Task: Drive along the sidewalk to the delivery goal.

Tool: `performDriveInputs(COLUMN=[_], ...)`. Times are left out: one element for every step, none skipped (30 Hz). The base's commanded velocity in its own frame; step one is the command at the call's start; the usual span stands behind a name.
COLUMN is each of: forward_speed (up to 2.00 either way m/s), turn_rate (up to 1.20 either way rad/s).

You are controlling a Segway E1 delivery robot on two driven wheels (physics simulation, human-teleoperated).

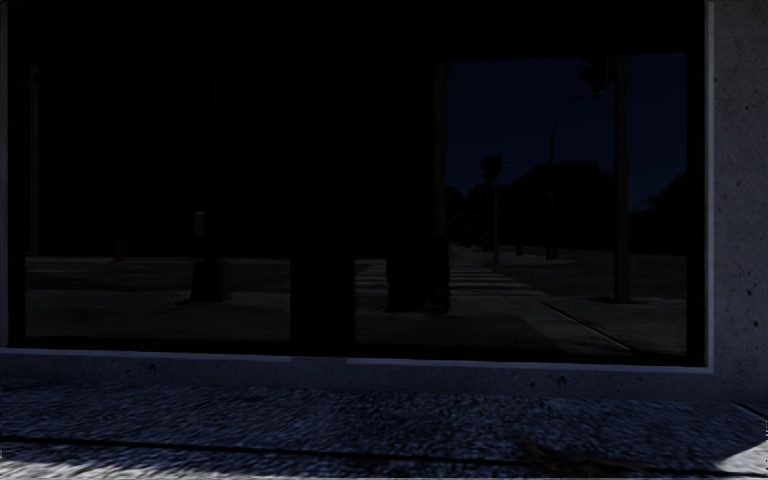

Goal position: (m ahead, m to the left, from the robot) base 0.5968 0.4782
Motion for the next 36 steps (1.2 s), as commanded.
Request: performDriveInputs(forward_speed=[1.14, 1.03, 0.95, 0.87, 0.72, 0.66, 0.53, 0.47, 0.35, 0.23, 0.16, 0.13, 0.09, 0.09, 0.05, 0.03, 0.01, 0.0, 0.0, 0.0, 0.0, 0.0, 0.0, 0.0, 0.0, 0.0, 0.0, 0.0, 0.0, 0.0, 0.0, 0.0, 0.0, 0.0, 0.0, 0.0], turn_rate=[0.0, 0.0, 0.0, 0.0, 0.0, 0.0, 0.0, 0.0, 0.49, 0.96, 1.2, 1.2, 1.2, 1.2, 1.2, 1.2, 1.2, 1.2, 1.0, 0.9, 0.87, 0.8, 0.72, 0.66, 0.66, 0.61, 0.54, 0.51, 0.5, 0.48, 0.47, 0.47, 0.47, 0.47, 0.47, 0.47])
